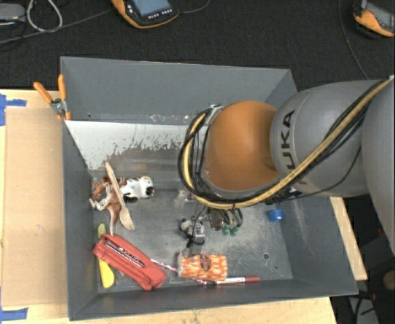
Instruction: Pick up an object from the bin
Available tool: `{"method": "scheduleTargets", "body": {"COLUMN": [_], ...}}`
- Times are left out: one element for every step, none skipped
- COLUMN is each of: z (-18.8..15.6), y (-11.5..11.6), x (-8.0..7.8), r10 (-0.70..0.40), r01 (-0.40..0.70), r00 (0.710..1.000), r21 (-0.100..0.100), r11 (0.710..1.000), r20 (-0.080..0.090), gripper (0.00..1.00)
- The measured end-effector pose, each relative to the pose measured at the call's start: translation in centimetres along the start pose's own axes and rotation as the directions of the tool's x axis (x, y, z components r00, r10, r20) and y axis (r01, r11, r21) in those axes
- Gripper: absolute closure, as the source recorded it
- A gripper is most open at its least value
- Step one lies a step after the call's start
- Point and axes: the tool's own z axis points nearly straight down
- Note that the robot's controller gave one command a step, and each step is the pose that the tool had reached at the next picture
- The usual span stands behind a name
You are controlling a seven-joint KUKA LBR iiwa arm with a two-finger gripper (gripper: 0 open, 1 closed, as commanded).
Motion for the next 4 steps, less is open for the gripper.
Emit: {"method": "scheduleTargets", "body": {"z": [-0.4,4.3,7.9,7.9], "y": [-0.1,-5.1,-6.6,-5.6], "x": [-0.2,3.3,2.9,4.5], "r10": [0.002,0.049,-0.036,-0.182], "r01": [-0.002,-0.049,0.036,0.182], "r00": [1.000,0.999,0.999,0.983], "r21": [-0.001,-0.001,-0.003,0.000], "r11": [1.000,0.999,0.999,0.983], "r20": [0.008,0.002,0.022,0.014], "gripper": [0.00,0.00,0.00,1.00]}}
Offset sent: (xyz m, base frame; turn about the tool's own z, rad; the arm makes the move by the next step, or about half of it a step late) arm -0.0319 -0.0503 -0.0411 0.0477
